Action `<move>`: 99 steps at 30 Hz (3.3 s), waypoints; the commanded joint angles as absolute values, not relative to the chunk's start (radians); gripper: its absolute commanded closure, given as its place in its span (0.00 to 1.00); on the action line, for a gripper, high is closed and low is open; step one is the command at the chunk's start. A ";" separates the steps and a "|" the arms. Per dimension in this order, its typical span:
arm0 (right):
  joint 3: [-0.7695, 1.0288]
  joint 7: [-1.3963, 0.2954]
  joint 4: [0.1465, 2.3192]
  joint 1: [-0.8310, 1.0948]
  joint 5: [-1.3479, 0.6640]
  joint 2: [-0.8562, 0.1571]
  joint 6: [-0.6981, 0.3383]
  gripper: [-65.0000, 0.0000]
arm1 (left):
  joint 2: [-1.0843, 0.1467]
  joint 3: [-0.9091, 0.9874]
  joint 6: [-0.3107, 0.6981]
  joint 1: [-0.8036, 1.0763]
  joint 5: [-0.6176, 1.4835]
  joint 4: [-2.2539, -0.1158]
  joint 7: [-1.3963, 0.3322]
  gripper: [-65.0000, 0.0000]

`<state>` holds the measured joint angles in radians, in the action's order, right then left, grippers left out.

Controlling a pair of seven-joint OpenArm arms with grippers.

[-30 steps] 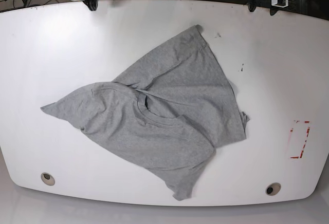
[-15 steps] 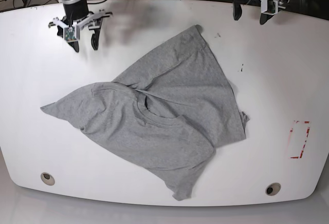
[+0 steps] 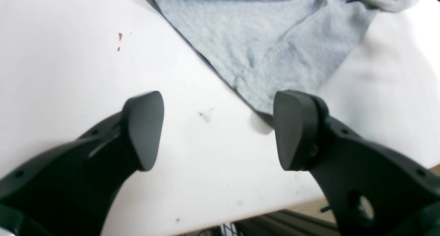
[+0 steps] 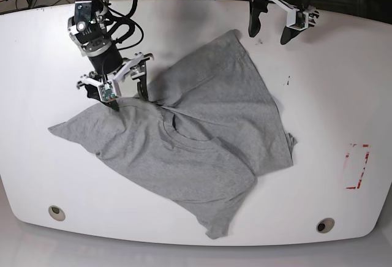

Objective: Fold the T-shirt properly
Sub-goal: 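Lower the right gripper onto the grey shirt's collar area and pinch it, then move the left gripper to a shirt corner and pinch the fabric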

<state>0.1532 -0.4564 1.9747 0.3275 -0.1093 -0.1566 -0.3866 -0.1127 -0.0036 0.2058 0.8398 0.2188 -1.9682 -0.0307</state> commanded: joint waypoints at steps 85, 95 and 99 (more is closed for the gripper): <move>-0.165 -0.440 1.501 -0.113 -0.111 -0.228 -0.406 1.00 | -0.125 -0.070 0.213 0.694 0.453 -1.951 -0.328 0.14; -0.162 -0.440 1.515 -0.113 -0.111 -0.229 -0.406 1.00 | -0.054 -0.062 0.117 0.601 0.473 -1.910 -0.453 0.13; -0.163 -0.440 1.517 -0.113 -0.111 -0.242 -0.406 1.00 | -0.050 -0.062 0.099 0.573 0.476 -1.873 -0.456 0.13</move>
